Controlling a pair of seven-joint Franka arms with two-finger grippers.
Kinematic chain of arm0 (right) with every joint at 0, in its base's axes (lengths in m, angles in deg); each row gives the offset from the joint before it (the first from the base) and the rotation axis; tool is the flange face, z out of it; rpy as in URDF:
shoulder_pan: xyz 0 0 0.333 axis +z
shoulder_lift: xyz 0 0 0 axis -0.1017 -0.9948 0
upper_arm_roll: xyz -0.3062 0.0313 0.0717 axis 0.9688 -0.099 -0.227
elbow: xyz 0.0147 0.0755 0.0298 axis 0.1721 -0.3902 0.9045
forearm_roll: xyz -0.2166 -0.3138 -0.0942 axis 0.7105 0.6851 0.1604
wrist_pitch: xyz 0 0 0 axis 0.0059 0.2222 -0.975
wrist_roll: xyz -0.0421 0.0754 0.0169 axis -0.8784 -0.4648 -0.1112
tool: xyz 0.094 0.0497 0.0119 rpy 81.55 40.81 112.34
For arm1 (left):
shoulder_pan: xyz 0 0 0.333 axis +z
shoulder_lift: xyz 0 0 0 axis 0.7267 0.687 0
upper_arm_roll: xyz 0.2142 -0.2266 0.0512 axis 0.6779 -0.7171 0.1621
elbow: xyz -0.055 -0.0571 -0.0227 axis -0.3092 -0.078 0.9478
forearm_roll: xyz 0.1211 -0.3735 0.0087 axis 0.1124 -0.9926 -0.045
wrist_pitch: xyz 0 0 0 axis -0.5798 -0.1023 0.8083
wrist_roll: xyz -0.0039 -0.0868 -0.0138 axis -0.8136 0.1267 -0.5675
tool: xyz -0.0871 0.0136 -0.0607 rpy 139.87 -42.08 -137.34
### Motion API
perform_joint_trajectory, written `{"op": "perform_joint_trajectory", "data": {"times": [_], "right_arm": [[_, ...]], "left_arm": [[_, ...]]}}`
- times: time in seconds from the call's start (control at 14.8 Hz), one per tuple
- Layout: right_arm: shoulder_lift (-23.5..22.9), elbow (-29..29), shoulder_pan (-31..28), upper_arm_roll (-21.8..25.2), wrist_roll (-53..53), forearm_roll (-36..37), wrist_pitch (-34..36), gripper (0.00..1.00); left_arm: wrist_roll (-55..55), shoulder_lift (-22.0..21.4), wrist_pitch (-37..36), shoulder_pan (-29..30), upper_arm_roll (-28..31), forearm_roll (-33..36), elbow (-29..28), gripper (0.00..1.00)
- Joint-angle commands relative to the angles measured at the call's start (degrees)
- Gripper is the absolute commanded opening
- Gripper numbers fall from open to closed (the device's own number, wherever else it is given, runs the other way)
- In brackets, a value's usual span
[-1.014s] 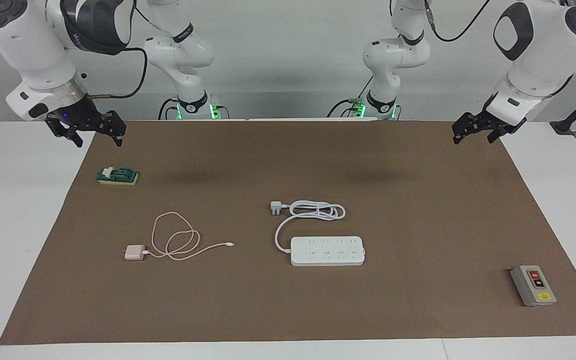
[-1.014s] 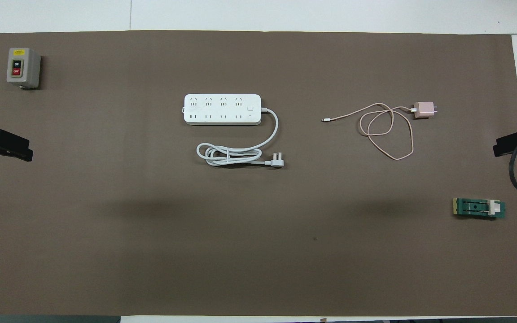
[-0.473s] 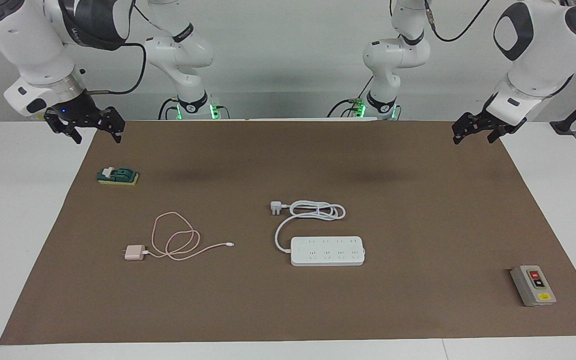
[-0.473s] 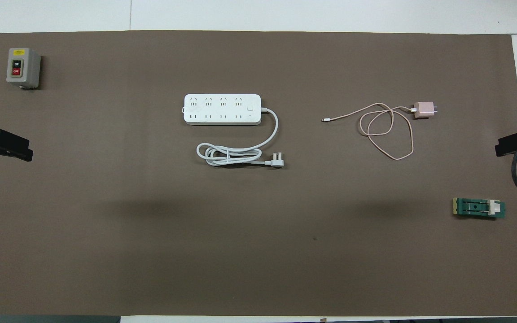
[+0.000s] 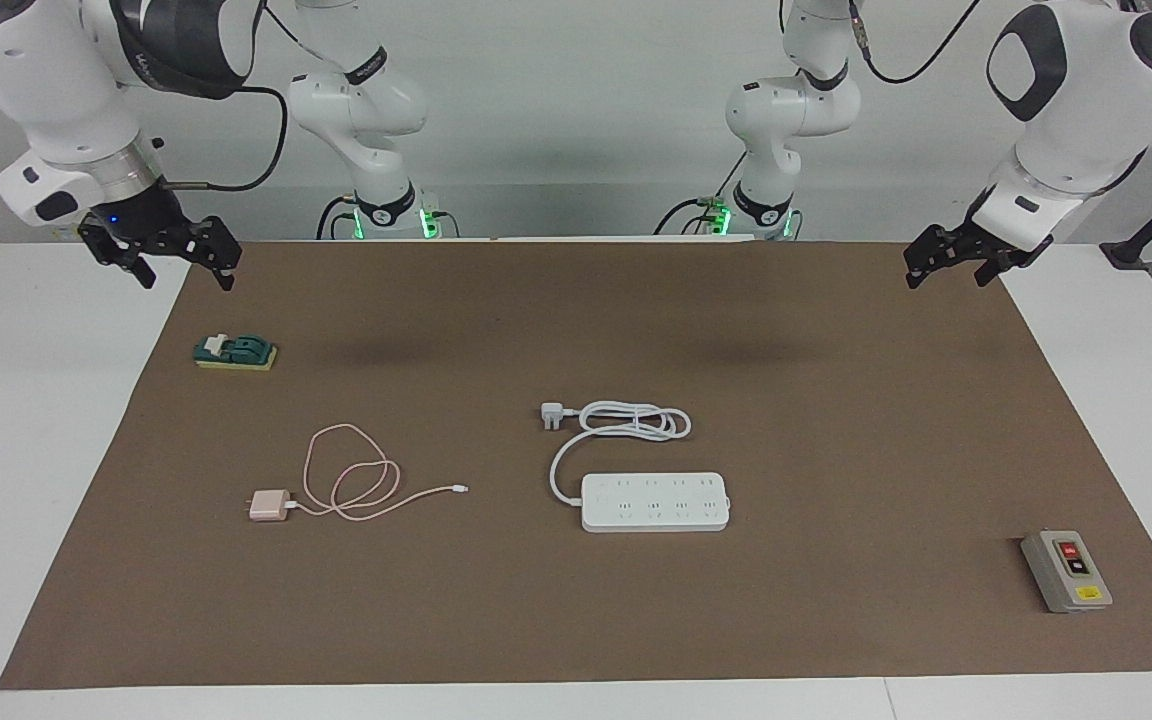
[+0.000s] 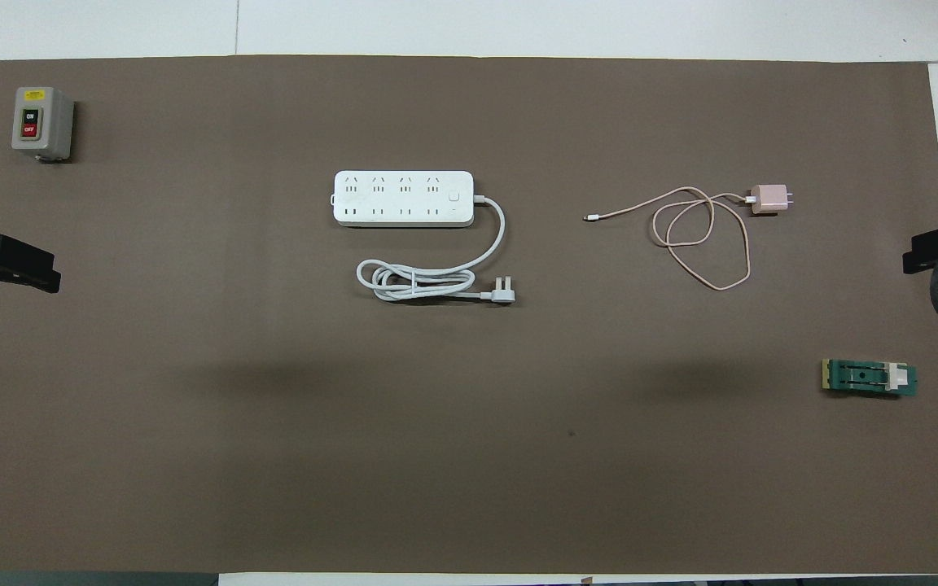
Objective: Plug charger into power strip
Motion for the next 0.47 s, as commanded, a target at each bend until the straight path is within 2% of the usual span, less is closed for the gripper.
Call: {"op": "perform_joint_trajectory", "data": {"times": [0.0, 0.27, 0.41], "right_arm": [[-5.67, 1.75, -2.78, -0.24, -8.61, -4.23, -1.49, 1.00], [-13.58, 6.49, -3.57, 0.37, -22.26, -11.16, -1.49, 1.00], [-15.62, 6.95, -3.75, 0.82, -27.44, -14.77, -3.24, 1.00]], "left_arm": [[0.27, -1.66, 0.52, -0.35, -0.10, 0.89, -1.58, 1.00], [0.80, -1.75, 4.02, 0.35, -0.10, -0.07, -2.19, 1.00], [0.88, -1.66, 7.88, 0.36, -0.01, -1.22, -3.94, 1.00]]}}
